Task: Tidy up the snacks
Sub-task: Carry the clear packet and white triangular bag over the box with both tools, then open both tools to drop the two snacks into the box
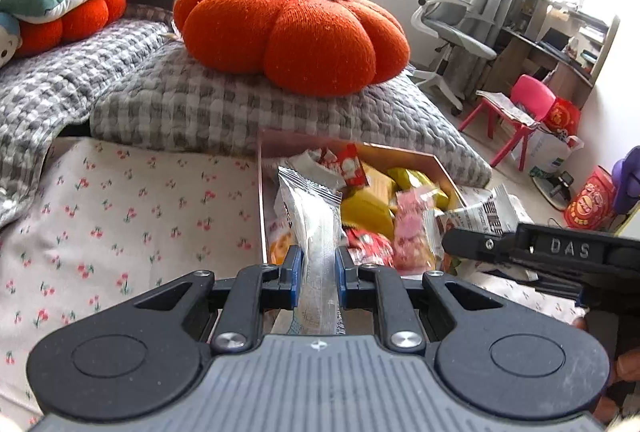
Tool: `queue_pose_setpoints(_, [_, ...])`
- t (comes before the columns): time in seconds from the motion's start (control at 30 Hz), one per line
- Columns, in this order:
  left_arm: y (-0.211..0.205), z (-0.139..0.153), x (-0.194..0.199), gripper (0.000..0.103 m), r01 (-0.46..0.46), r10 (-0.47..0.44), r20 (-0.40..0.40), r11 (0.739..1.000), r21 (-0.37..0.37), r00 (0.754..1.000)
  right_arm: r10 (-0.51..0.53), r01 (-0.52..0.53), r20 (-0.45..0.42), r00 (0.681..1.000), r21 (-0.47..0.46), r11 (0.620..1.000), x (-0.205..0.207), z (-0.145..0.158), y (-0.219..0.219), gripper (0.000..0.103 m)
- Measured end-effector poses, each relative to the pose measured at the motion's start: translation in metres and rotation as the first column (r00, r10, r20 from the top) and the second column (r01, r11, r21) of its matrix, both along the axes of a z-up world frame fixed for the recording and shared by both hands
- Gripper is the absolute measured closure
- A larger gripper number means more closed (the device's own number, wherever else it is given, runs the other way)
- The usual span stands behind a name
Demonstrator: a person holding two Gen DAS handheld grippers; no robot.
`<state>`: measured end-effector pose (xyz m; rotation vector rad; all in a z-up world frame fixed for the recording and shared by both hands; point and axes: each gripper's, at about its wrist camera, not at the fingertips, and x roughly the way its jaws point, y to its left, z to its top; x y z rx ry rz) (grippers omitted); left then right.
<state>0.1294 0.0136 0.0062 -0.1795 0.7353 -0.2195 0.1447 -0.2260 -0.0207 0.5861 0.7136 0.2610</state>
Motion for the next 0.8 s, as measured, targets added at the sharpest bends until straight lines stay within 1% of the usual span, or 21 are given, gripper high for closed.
queue_pose_setpoints(0.2, [-0.003, -0.004, 0.023, 0.088, -0.014, 0.013, 0.019, 0.999, 0.036, 1.000, -0.008, 0.008, 0.018, 1.000, 0.019, 1.000, 0.014, -0.007, 0.001, 0.055])
queue_pose_setpoints(0.33, [-0.004, -0.010, 0.034, 0.088, -0.024, 0.023, 0.026, 0.999, 0.035, 0.999, -0.005, 0.005, 0.021, 1.000, 0.033, 0.999, 0.023, -0.012, 0.006, 0.055])
queue_pose_setpoints(0.43, [-0.007, -0.014, 0.040, 0.088, -0.025, 0.024, 0.026, 0.999, 0.046, 0.999, 0.005, -0.006, 0.030, 1.000, 0.005, 1.000, 0.028, -0.013, 0.013, 0.055])
queue_pose_setpoints(0.53, [-0.010, -0.020, 0.043, 0.087, -0.024, 0.023, 0.023, 0.998, 0.055, 0.999, 0.013, -0.013, 0.038, 0.999, -0.003, 1.000, 0.031, -0.014, 0.016, 0.055])
queue_pose_setpoints(0.7, [-0.011, -0.023, 0.045, 0.088, -0.013, 0.010, 0.039, 0.997, 0.072, 0.999, -0.006, 0.007, 0.049, 0.999, -0.017, 1.000, 0.034, -0.014, 0.016, 0.053])
queue_pose_setpoints(0.77, [-0.011, -0.022, 0.044, 0.084, 0.006, -0.009, 0.040, 0.998, 0.070, 0.999, -0.016, 0.017, 0.061, 0.998, -0.022, 1.000, 0.034, -0.014, 0.015, 0.048])
queue_pose_setpoints(0.8, [-0.011, -0.022, 0.044, 0.077, 0.010, -0.013, 0.039, 0.998, 0.070, 0.999, -0.019, 0.021, 0.069, 0.997, -0.019, 1.000, 0.033, -0.013, 0.014, 0.043])
